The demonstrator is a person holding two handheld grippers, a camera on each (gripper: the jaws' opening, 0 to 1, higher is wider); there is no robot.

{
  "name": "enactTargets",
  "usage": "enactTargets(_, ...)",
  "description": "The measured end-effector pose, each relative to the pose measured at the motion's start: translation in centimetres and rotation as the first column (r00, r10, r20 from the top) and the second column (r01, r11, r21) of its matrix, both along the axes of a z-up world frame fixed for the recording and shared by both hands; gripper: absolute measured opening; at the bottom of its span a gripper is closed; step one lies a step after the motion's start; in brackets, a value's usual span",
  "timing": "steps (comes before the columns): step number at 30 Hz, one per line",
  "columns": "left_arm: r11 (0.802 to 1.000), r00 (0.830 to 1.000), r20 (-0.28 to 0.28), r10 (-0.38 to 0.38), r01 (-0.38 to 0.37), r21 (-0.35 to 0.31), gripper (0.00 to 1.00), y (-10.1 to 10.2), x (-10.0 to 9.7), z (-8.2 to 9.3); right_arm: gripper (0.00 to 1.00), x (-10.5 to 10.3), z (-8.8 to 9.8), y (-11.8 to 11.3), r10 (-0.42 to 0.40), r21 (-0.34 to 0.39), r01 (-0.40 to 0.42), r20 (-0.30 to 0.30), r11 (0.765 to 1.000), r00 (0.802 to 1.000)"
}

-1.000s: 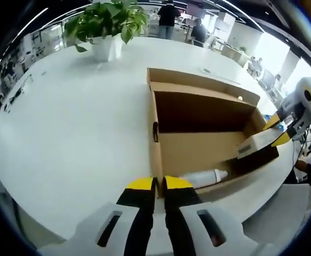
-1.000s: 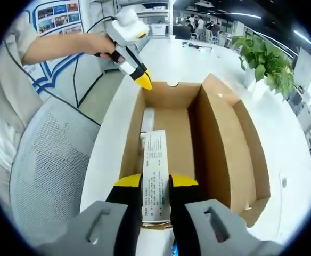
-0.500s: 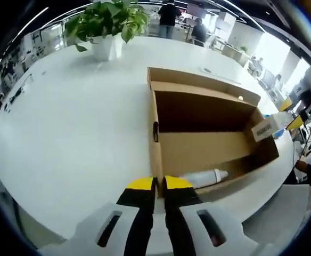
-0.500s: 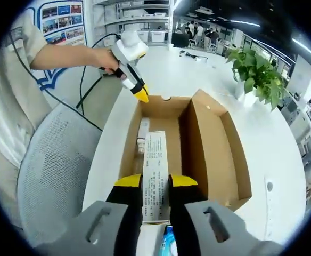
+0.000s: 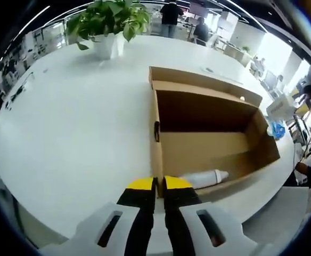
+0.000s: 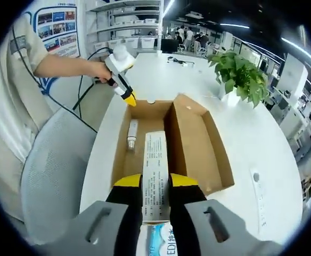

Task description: Operate the shoe box by opening the lid, removing the specified soft item, and placing it in the target area until the item is outside and the box remains undamaged.

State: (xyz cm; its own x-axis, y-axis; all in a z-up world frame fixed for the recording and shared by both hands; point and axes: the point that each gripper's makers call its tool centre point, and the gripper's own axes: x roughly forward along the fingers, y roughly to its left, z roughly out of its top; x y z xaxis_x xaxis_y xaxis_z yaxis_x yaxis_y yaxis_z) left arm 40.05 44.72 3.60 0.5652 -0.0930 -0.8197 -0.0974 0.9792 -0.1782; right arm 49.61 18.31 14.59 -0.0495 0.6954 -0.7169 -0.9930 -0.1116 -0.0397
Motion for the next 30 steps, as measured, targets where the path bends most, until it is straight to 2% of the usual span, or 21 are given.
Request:
enactTargets(12,1.0,1.0,-0.002,0.016,-0.016,-0.002,0.01,0.0,0.0,0.0,0.15,3.0,0.4,-3.6,-0.054,-0.006,0.054,0.025,0.999,0.998)
enactTargets(30,1.0,1.0,-0.009,0.012,-0.012,-0.004,0.02,0.1,0.1,0.0,0.15,7.5,-1.1,-8.7,-0.125,-0.056,0.127,0.05,0.99,0.991)
